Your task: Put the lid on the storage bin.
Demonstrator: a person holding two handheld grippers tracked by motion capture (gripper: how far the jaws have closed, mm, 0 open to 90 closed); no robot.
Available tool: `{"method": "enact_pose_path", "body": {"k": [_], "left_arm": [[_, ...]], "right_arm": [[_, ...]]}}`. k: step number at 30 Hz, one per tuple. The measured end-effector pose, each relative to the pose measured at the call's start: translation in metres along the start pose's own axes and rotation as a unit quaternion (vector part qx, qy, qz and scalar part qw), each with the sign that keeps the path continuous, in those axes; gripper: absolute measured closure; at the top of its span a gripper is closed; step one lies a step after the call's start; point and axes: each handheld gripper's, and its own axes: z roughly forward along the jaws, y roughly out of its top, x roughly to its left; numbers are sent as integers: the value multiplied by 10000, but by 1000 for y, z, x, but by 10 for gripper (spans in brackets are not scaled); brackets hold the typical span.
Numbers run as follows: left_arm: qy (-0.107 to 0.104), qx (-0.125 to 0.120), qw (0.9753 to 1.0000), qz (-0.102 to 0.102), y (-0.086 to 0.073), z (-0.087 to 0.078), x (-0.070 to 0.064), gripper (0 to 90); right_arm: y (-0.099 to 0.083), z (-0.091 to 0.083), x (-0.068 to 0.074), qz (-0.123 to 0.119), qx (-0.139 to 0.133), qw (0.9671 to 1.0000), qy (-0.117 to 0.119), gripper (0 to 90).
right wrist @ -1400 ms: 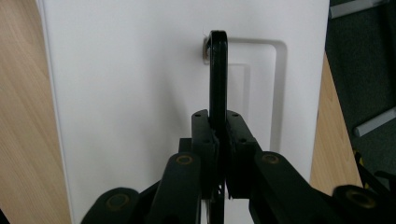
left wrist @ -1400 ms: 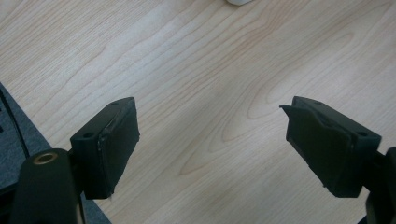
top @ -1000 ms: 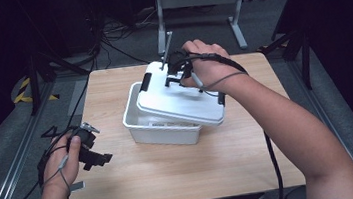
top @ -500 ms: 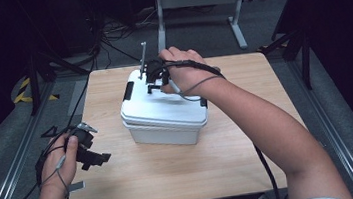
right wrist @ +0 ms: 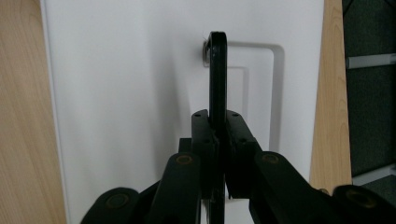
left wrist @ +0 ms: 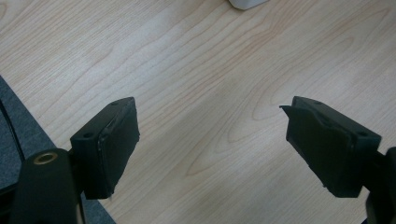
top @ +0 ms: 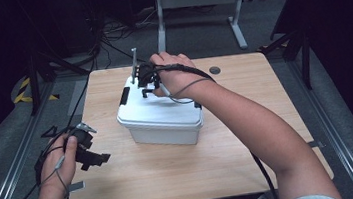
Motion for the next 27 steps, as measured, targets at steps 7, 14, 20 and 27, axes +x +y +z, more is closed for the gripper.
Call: {"method": "enact_pose_path", "body": {"k": [7, 14, 20, 27], "left_arm": [[-3, -1, 10000, -2, 0, 0, 0, 178], [6, -7, 10000, 4, 0, -1, 0, 178], [-4, -2, 10000, -5, 0, 0, 0, 178], [-2, -8, 10000, 0, 0, 0, 0, 178]], "right_arm": [[-2, 8, -2, 37, 130, 9999, -24, 853], [-2, 16, 1, -6, 155, 9999, 69, 854], [-3, 19, 1, -2, 219, 9997, 88, 853], [-4, 20, 3, -1, 168, 9998, 49, 851]]}}
